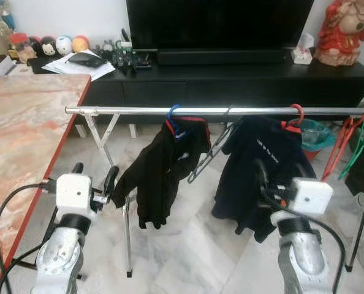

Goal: Hang hanger

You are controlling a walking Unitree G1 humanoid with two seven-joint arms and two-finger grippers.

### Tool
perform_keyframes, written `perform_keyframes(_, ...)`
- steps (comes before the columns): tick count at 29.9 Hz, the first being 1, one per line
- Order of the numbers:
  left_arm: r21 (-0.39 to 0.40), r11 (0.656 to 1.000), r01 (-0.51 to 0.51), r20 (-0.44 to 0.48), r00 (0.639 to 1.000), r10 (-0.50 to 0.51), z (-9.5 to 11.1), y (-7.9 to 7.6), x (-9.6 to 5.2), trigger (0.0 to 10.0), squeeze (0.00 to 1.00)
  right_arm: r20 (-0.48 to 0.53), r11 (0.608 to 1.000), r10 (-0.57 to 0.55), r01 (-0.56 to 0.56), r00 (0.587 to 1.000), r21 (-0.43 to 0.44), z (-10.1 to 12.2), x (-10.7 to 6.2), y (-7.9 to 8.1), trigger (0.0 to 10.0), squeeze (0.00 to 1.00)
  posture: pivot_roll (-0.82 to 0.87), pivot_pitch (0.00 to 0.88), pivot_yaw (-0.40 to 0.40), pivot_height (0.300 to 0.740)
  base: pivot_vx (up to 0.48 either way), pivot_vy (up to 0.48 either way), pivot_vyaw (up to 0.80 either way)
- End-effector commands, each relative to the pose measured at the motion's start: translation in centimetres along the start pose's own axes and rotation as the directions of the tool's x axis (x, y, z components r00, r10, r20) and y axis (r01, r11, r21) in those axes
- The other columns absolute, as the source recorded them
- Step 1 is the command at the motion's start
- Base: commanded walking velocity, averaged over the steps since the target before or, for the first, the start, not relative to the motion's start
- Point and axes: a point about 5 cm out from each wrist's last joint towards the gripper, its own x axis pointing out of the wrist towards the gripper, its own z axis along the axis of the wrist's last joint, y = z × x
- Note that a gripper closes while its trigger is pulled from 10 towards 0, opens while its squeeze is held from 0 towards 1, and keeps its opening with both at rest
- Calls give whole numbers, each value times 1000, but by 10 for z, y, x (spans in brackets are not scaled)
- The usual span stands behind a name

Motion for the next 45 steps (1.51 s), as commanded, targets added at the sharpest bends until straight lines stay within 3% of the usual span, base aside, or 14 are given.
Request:
perform_keyframes(1,-19,998,55,-118,991,-56,-29,-9,1,10000,0,-123,999,-38,39,992,5,-28,2,-8,10000,0,23,0,-7,740,0,0,0)
perform_keyframes(4,-9,997,72,-229,971,-72,-59,-12,3,10000,0,-264,999,-45,50,963,12,-59,4,-13,10000,0,23,0,-13,740,0,0,0)
perform_keyframes(6,-4,996,89,-358,930,-85,-89,-13,4,10000,0,-406,997,-44,69,913,47,-89,4,-15,10000,0,15,0,-12,740,0,0,0)
perform_keyframes(8,4,996,90,-363,928,-83,-92,-13,6,10000,0,-437,996,-42,73,899,53,-94,4,-15,10000,0,14,0,-11,740,0,0,0)
perform_keyframes(12,-11,998,65,-551,832,-60,-131,-13,-4,10000,0,-605,1000,-4,-4,796,-13,-127,-8,-8,10000,0,11,0,-22,740,0,0,0)
perform_keyframes(16,-26,999,26,-613,789,-36,-146,-12,-15,10000,0,-661,999,-23,-5,750,-39,-138,-18,-12,10000,0,19,0,-27,740,0,0,0)
perform_keyframes(17,-25,1000,-5,-655,755,-12,-156,-10,-25,10000,0,-688,999,-37,11,725,-42,-144,-24,-13,10000,0,2,0,-23,740,0,0,0)
perform_keyframes(19,-23,999,-39,-691,723,12,-165,-6,-36,10000,0,-716,999,-40,7,697,-50,-150,-31,-14,10000,0,-5,0,-23,740,0,0,0)
perform_keyframes(24,-8,998,-70,-810,585,35,-190,-3,-82,10000,0,-795,995,5,-81,607,-56,-167,-59,-9,10000,0,20,0,-42,740,0,0,0)
perform_keyframes(27,-5,998,-67,-837,546,33,-197,-4,-96,10000,0,-816,995,5,-82,579,-52,-171,-68,-9,10000,0,21,0,-41,740,0,0,0)
perform_keyframes(30,-1,998,-66,-846,532,34,-198,-4,-100,10000,0,-817,996,8,-79,576,-46,-172,-68,-8,10000,0,20,0,-43,740,0,0,0)
perform_keyframes(33,-3,998,-71,-840,541,36,-197,-5,-96,10000,0,-813,997,9,-63,582,-34,-171,-68,-8,10000,0,19,0,-43,740,0,0,0)
perform_keyframes(39,12,1000,-7,-801,599,14,-186,-2,-69,10000,0,-812,999,-11,-18,584,-27,-170,-65,-10,10000,0,54,0,-12,740,0,0,0)
perform_keyframes(45,44,998,47,-796,605,7,-182,6,-61,10000,0,-810,1000,-2,-4,586,-6,-171,-65,1,10000,0,53,0,67,740,0,0,0)
